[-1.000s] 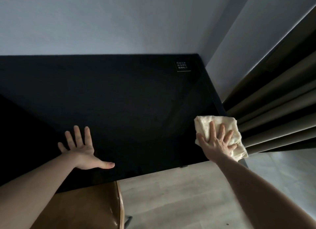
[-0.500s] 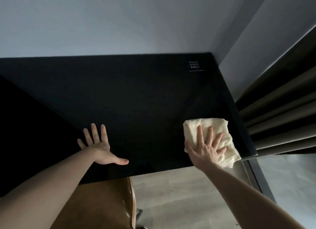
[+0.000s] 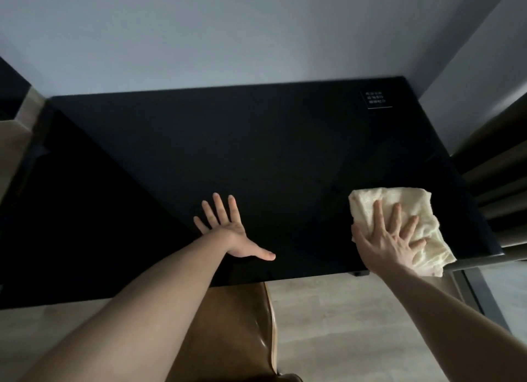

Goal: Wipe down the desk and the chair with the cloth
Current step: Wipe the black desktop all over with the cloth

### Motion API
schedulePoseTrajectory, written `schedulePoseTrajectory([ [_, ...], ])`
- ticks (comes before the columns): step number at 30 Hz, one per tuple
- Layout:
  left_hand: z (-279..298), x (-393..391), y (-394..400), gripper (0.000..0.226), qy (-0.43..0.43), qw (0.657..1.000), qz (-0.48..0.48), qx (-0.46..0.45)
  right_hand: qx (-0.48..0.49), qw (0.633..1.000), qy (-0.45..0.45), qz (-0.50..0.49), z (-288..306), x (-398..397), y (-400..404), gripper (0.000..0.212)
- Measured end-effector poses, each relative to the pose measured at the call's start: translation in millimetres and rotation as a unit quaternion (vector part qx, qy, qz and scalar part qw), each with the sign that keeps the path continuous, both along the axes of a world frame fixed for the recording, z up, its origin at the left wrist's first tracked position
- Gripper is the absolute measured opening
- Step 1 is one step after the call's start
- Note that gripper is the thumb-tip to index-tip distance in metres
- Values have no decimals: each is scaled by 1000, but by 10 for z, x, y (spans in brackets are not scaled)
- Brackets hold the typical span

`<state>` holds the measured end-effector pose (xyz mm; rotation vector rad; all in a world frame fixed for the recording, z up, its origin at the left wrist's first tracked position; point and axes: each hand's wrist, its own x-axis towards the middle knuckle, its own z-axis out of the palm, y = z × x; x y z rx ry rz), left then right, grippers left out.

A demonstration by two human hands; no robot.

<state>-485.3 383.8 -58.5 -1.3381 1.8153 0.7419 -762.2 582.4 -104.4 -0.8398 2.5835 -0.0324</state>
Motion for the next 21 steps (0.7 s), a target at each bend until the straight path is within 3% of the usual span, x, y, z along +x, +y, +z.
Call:
schedulePoseTrajectory([
  [6,-9,405,-84,162,108,990,-86,13,-4,999,-35,40,84,1384,-256,84],
  [9,3,1062,-114,116,265,959,-93,-30,3,997,-50,63,161,2136,-528,82],
  [12,-66,2055,-221,79,374,917,23,-136,-6,995,-69,76,227,2713,-781,81],
  [14,-138,2798,-464,71,356,903,65,-232,12,994,-73,83,268,2921,-882,79],
  [18,-277,4113,-1158,69,219,895,106,-373,-26,999,-11,33,491,2998,-972,73],
  [21,-394,4592,-1400,82,140,895,212,-366,3,1000,14,4,506,2755,-887,92],
])
